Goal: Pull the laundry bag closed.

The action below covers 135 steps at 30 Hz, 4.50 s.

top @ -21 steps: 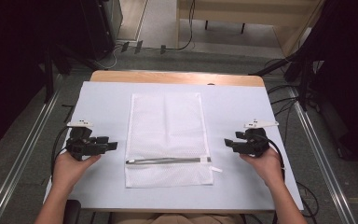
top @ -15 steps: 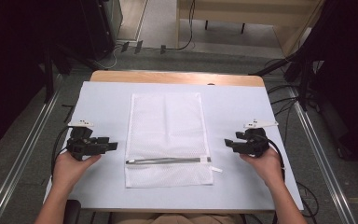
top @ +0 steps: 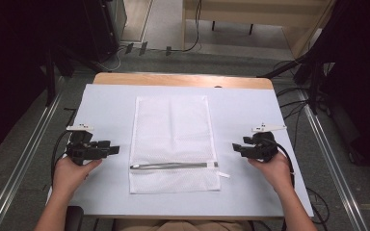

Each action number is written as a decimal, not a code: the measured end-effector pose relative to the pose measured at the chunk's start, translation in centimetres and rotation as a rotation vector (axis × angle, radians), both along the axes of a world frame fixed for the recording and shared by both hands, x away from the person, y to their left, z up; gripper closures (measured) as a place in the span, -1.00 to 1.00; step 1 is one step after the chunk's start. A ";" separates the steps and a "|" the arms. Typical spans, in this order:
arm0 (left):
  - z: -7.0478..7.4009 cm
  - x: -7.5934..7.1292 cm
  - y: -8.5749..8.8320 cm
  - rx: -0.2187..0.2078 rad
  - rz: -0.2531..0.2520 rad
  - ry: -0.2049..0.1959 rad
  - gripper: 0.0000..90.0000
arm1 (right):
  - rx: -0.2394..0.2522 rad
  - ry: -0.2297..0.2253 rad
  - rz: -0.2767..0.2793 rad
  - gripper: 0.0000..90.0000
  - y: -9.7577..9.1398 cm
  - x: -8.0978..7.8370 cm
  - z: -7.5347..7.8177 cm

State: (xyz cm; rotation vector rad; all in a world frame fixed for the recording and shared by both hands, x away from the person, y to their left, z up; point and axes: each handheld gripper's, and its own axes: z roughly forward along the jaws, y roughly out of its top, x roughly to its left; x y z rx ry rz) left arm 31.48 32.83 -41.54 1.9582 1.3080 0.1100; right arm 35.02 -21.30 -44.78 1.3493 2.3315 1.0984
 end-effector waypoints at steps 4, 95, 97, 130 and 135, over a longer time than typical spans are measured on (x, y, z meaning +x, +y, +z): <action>0.0 0.0 0.0 0.000 0.003 0.000 -0.08 | -0.002 0.001 0.002 -0.02 -0.1 0.0 0.0; -0.4 0.4 -0.2 0.009 0.001 0.001 -0.12 | 0.023 0.028 0.448 0.56 18.1 -2.0 1.8; -0.4 0.4 -0.2 0.010 0.003 -0.001 -0.12 | 0.021 0.026 0.454 0.56 18.3 -2.0 1.8; -0.4 0.5 0.2 0.005 0.007 -0.002 -0.11 | 0.049 0.065 0.565 0.62 26.0 -2.5 0.1; -0.4 0.5 0.2 0.003 0.009 -0.003 -0.11 | 0.049 0.079 0.584 0.64 27.1 -2.6 -0.3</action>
